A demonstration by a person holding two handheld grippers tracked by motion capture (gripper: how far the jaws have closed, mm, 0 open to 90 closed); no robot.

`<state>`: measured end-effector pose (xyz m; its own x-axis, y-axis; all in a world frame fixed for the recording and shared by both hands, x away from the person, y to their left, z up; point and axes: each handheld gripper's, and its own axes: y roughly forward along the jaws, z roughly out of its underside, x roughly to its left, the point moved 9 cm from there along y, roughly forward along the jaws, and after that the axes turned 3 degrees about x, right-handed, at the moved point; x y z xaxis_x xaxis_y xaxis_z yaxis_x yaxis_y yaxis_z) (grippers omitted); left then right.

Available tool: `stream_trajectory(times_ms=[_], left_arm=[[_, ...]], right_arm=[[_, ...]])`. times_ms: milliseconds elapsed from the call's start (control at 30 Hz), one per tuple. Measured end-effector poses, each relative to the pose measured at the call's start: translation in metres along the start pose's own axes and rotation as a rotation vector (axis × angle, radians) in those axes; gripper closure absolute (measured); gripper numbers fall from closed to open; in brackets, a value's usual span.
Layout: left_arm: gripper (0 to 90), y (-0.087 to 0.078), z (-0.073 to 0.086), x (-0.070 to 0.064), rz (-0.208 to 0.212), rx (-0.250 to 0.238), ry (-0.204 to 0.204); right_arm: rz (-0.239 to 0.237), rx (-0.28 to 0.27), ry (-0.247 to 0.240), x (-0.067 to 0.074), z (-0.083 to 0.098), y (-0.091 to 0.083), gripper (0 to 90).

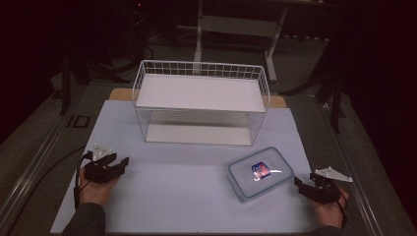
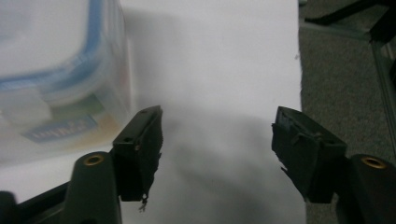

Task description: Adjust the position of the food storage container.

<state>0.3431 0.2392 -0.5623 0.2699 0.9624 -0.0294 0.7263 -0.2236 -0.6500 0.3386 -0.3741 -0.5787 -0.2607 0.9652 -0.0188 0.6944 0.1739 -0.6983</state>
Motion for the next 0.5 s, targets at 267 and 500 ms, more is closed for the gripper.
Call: stream_trajectory(times_ms=[267,500], left_arm=[[49.1,-0.02,-0.011,-0.025,0.047,-0.066,0.075],[51.0,-0.034,-0.02,-0.037,0.073,-0.124,0.097]], right_arm=[[-0.012,-0.096,-0.044,0.011,-0.021,-0.019,47.4],[-0.093,-0.119,-0.057,0.024,-0.03,-0.024,80.9]])
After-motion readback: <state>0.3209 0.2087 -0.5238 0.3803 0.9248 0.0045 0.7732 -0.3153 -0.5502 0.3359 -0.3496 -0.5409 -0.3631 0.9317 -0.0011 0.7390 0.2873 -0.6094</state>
